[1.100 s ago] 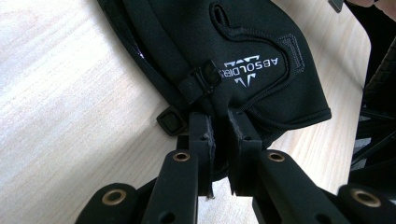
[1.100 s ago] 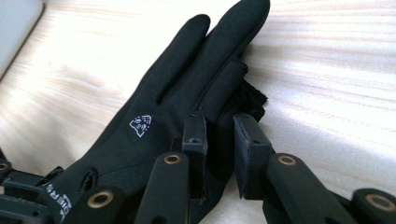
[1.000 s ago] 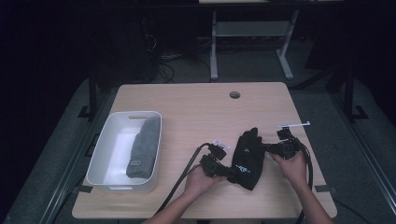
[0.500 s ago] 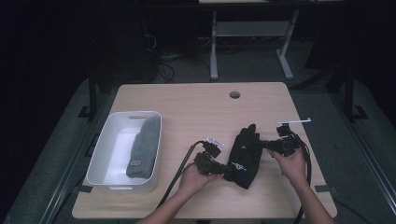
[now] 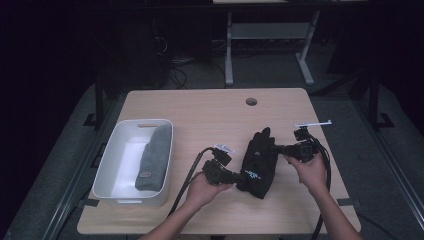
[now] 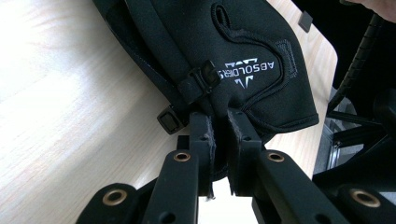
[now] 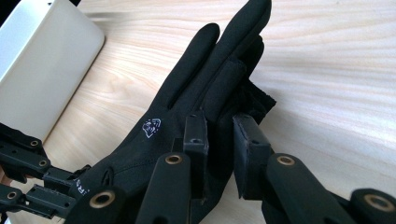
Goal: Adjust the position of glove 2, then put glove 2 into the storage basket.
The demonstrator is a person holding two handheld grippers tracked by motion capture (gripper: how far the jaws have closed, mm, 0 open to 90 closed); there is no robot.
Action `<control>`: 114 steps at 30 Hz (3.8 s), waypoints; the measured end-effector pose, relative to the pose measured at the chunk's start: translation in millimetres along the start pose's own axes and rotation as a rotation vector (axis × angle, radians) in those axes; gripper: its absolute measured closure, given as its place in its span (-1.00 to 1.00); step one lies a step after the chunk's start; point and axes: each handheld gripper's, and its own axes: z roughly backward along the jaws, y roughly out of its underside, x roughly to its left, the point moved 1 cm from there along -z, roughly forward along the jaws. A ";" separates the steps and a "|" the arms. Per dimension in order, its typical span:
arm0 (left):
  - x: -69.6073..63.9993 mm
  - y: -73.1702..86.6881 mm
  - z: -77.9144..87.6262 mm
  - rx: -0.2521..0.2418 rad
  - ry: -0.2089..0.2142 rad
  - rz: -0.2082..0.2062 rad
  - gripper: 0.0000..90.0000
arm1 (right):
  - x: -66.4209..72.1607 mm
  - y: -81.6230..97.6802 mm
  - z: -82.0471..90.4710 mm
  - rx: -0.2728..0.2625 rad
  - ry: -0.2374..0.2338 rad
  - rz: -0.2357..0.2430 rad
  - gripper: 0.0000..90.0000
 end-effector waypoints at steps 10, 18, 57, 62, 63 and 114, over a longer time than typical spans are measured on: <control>-1.8 -1.6 19.4 -0.028 -0.005 -0.009 0.83 | 14.8 -12.1 3.5 -0.016 -0.028 0.020 0.71; -4.1 -4.4 35.4 -0.044 -0.015 -0.022 0.83 | 27.1 -22.4 5.7 -0.020 -0.038 0.035 0.71; 3.5 2.3 106.4 -0.129 -0.073 -0.030 0.83 | 85.0 -67.7 -5.0 -0.030 -0.139 0.081 0.71; 5.8 5.6 116.3 -0.137 -0.085 -0.023 0.83 | 94.9 -73.9 -10.4 -0.024 -0.150 0.099 0.71; 6.6 6.1 118.3 -0.140 -0.084 -0.022 0.83 | 96.9 -75.1 -11.2 -0.022 -0.152 0.097 0.71; 28.8 39.3 202.4 -0.223 -0.166 0.022 0.83 | 176.4 -116.5 -60.6 0.003 -0.242 0.199 0.70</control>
